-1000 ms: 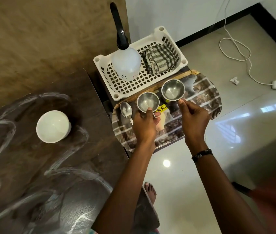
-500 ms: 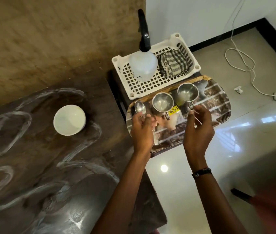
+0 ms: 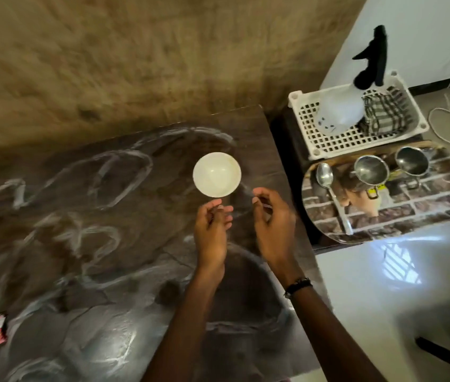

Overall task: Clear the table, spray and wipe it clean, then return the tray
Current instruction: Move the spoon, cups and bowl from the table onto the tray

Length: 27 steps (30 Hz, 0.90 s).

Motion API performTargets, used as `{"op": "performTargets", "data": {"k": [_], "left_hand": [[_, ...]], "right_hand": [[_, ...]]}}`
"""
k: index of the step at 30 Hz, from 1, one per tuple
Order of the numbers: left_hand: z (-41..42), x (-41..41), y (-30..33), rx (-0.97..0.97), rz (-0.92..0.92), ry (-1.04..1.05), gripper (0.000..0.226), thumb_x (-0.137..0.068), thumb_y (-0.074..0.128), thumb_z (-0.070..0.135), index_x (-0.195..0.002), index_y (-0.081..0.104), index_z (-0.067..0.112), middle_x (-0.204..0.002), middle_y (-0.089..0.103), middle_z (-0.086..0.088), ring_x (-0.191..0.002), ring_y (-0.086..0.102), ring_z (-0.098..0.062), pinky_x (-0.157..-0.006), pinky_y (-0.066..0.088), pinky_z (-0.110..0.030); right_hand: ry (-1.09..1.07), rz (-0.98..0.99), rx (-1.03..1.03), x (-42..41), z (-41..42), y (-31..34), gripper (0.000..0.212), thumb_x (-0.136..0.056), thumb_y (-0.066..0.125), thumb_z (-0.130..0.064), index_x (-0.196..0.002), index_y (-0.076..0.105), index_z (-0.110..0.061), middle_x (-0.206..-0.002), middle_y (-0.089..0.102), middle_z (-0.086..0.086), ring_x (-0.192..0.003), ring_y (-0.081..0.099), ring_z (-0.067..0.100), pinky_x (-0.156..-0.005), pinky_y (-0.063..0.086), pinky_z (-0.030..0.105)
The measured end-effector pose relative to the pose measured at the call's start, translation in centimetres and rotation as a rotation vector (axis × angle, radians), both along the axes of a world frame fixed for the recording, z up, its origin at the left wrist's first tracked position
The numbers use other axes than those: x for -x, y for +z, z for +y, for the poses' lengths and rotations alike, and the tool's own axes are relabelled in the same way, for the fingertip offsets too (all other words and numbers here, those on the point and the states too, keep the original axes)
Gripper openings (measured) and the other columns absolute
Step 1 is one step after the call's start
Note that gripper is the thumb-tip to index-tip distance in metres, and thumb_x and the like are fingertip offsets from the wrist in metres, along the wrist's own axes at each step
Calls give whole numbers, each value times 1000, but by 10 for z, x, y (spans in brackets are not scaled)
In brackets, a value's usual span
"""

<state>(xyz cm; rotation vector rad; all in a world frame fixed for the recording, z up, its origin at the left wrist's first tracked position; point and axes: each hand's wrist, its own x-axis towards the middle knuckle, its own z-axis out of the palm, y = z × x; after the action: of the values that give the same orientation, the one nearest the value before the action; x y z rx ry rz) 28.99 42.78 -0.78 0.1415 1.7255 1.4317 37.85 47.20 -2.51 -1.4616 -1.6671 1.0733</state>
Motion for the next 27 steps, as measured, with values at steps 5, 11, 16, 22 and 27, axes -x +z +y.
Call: {"op": "performTargets", "data": {"k": [5,11,16,22,27], "left_hand": [[-29,50,-2,14,-46,-6,17,-96,44,7,-111,53,7,-88,65,-1,-76,59,-9,-70,52,-17],[-49,84,-8,29,-32,-85,20,-97,42,8,-113,55,6,-91,65,1,-77,60,-9,-66,52,-12],[-56,84,-13,66,-53,-112,19,-98,42,7,-111,55,6,-92,65,-2,-77,60,-10,-67,52,-13],[-55,58,-16,89,-88,-146,27,-97,46,16,-123,51,12,-122,61,-8,-104,60,-15,-85,48,-22],[-35,5,-1,20,-146,-250,38,-95,48,28,-132,48,23,-134,52,4,-122,52,-13,-93,49,-25]], "right_hand": [[-167,-54,173,52,0,-22,26,-95,56,-18,-118,64,-9,-110,69,11,-97,63,19,-85,49,28],[-315,108,476,88,18,-43,37,-94,60,-25,-120,61,1,-106,65,10,-75,65,19,-84,57,48],[-316,208,498,86,18,-44,37,-93,55,-5,-130,53,-1,-126,57,11,-114,57,32,-77,59,41],[-286,287,492,45,-25,-36,33,-94,54,-4,-127,57,-1,-114,61,4,-110,60,27,-71,61,31],[-336,263,427,-18,-51,-18,16,-93,59,-15,-106,65,-22,-102,69,-4,-98,66,19,-82,58,46]]}}
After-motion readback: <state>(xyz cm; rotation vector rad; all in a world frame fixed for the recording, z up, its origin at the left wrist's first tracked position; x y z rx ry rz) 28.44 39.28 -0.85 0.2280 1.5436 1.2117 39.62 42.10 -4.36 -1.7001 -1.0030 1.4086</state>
